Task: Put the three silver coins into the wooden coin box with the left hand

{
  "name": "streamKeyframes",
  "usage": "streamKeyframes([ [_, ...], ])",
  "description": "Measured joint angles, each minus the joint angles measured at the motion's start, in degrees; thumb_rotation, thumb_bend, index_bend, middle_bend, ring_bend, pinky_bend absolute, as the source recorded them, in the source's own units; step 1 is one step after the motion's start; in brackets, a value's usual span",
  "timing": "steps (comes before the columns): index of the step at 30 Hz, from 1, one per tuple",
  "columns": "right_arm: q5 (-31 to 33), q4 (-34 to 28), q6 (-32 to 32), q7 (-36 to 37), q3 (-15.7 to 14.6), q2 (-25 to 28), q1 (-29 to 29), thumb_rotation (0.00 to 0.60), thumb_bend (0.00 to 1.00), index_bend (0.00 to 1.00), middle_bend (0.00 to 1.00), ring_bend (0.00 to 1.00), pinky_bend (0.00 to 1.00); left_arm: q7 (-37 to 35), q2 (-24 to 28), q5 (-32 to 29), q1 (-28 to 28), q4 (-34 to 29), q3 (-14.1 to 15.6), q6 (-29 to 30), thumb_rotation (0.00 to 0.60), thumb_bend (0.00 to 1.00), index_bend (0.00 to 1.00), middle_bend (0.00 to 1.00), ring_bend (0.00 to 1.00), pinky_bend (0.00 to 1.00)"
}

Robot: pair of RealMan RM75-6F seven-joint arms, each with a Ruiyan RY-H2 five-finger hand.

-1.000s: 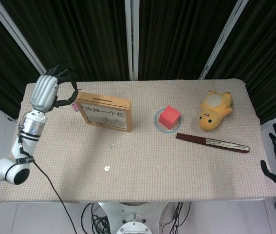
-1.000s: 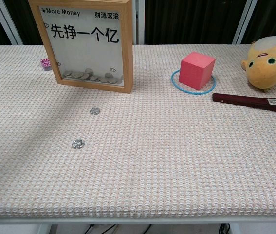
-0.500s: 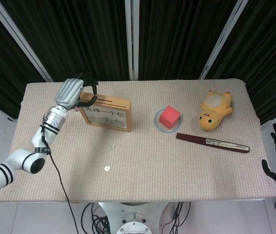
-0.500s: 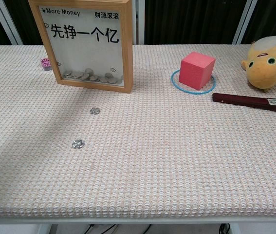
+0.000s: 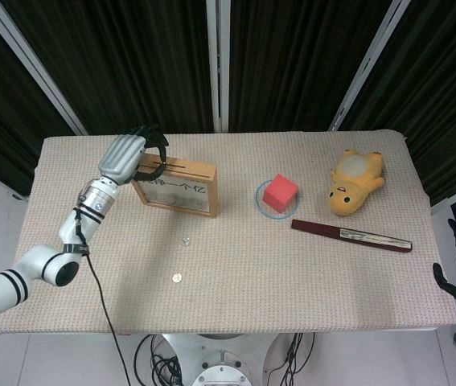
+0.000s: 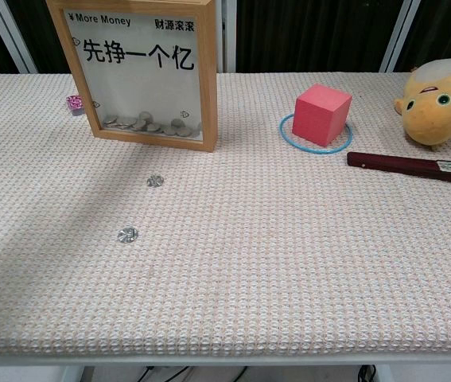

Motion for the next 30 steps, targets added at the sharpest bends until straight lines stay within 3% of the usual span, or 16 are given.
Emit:
streamKeyframes([
  [22,0.40,0.39,-0.55,0.40,0.03,0.33,0.09,0.600,0.32,0.00,0.00,0.00,0.00,0.53,-1.29,-0.28,-1.12,2.28,1.14,-1.24,0.600,0.48,0.64,0.32,0.11,0.16],
  [25,0.53,0.51,-0.65,0.43,0.08,0.26,0.14,0.600,0.32,0.00,0.00,0.00,0.00,0.31,-1.23,-0.08,-1.05,2.14,1.18,-1.01,0.600,0.48,0.53,0.31,0.11,0.15],
  [28,0.50,0.56,-0.69,0.38,0.08,0.19,0.19,0.600,0.32,0.00,0.00,0.00,0.00,0.00,-1.24,0.76,-0.94,2.14,1.33,-0.33,0.600,0.47,0.33,0.29,0.11,0.13],
  [30,0.44,0.54,-0.64,0.53,0.08,0.17,0.19,0.600,0.32,0.00,0.00,0.00,0.00,-0.18,-1.43,1.23,-0.83,2.30,1.38,0.50,0.600,0.46,0.26,0.29,0.11,0.13],
])
